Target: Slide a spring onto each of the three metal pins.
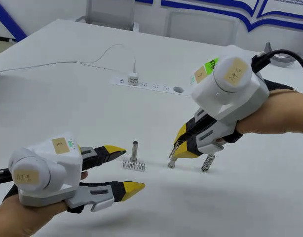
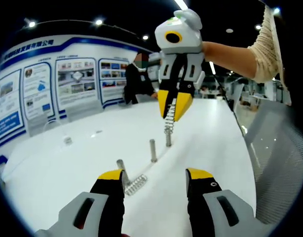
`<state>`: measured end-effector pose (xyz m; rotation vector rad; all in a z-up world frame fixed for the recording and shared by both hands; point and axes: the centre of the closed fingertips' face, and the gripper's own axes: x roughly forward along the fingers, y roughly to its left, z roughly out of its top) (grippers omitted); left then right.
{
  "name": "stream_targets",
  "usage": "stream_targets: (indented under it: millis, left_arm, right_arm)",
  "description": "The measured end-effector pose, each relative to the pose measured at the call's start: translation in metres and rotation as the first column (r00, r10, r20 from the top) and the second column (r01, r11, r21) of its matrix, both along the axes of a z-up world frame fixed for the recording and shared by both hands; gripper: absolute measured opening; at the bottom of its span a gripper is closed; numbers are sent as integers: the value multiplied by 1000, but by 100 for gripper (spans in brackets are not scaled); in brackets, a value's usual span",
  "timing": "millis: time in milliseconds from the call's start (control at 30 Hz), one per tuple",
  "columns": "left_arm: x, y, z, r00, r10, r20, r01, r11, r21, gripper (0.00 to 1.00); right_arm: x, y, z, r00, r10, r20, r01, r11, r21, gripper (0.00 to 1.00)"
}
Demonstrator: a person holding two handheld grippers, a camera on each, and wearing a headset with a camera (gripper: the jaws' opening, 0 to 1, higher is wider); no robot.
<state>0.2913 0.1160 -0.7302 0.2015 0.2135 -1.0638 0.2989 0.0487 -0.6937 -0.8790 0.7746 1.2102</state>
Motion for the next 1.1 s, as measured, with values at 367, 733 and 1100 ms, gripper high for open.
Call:
stream_targets:
  millis: [367, 733, 1100]
  left_arm:
    - [5, 6, -4, 1000, 25, -10, -25, 1000, 0, 56]
    - [6, 8, -6, 999, 35, -21, -35, 999, -1, 58]
    - [7, 8, -7, 999, 38, -27, -38, 999, -1, 58]
  right_arm:
    - [21, -12, -7, 999, -48, 8, 48, 998, -32, 12]
    - [37, -13, -22, 998, -67, -2, 67, 996, -61, 12]
    - [41, -13, -32, 997, -73, -28, 71, 995, -72, 12]
